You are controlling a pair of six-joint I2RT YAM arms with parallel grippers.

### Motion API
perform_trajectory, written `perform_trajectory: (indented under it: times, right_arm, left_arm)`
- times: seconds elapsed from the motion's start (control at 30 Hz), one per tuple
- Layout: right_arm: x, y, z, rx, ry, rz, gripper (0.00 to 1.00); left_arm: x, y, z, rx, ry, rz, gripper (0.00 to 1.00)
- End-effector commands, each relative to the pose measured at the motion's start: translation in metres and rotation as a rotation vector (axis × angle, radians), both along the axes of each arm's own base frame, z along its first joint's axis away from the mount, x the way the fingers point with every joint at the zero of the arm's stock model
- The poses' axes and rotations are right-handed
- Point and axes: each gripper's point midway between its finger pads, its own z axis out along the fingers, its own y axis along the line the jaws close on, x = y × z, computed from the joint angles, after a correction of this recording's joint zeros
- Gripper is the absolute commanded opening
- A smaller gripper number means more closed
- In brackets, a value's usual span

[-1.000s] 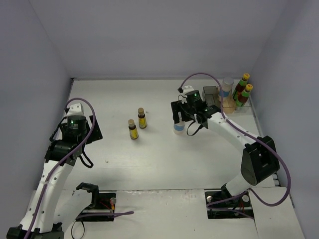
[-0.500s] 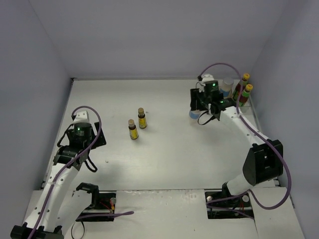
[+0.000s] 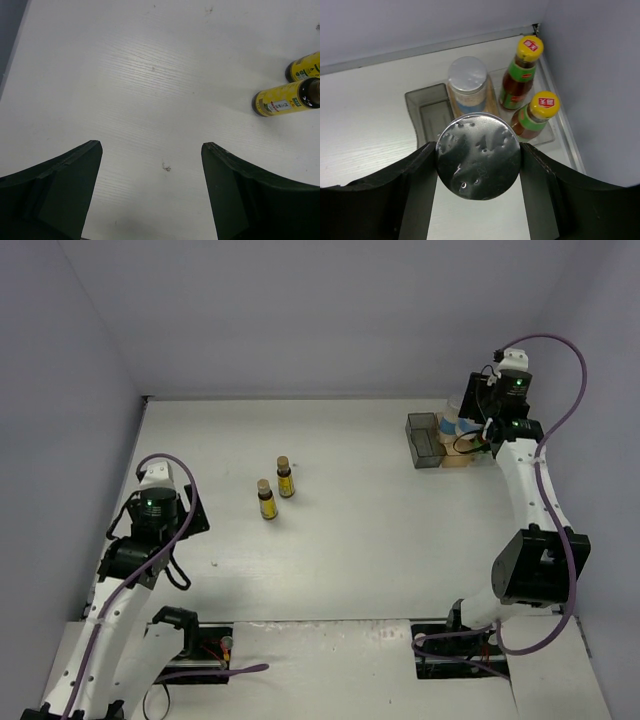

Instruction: Organize the condiment bottles

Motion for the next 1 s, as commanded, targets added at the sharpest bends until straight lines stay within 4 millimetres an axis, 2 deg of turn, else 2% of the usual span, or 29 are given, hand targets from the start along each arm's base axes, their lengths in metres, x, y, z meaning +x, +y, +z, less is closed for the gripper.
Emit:
perform_trajectory:
  times: [0.0, 0.1, 0.3, 0.6, 0.83, 0.93, 0.97]
  right_arm:
    - [0.03, -0.016, 0.043, -0.021, -0.182, -0.004, 0.0]
    - [0.041, -0.025, 0.034, -0.016, -0.173, -0.008, 0.0]
    - [0.057, -0.023, 0.013, 0.01, -0.135, 0.008, 0.0]
    - [0.055, -0.029, -0.049, 0.016, -0.019, -0.025, 0.0]
    - [0.053, -0.029, -0.081, 0.03, 0.074, -0.03, 0.17]
    - [0.053, -0.029, -0.093, 0.035, 0.11, -0.031, 0.2]
    - [0.053, -0.029, -0.092, 0.036, 0.11, -0.029, 0.22]
  left_arm:
    - [0.008, 0.003, 0.044, 0.02, -0.102, -0.003, 0.82]
    - [0.007, 0.003, 0.051, 0.021, -0.113, -0.001, 0.81]
    - [0.01, 0.001, 0.05, 0.023, -0.102, -0.013, 0.81]
    - [0.009, 0.0, 0.045, 0.019, -0.084, -0.016, 0.81]
    - [0.005, -0.001, 0.042, 0.006, -0.068, -0.019, 0.81]
    - [0.004, -0.001, 0.042, 0.006, -0.065, -0.02, 0.81]
    - [0.003, -0.001, 0.041, 0.007, -0.062, -0.02, 0.81]
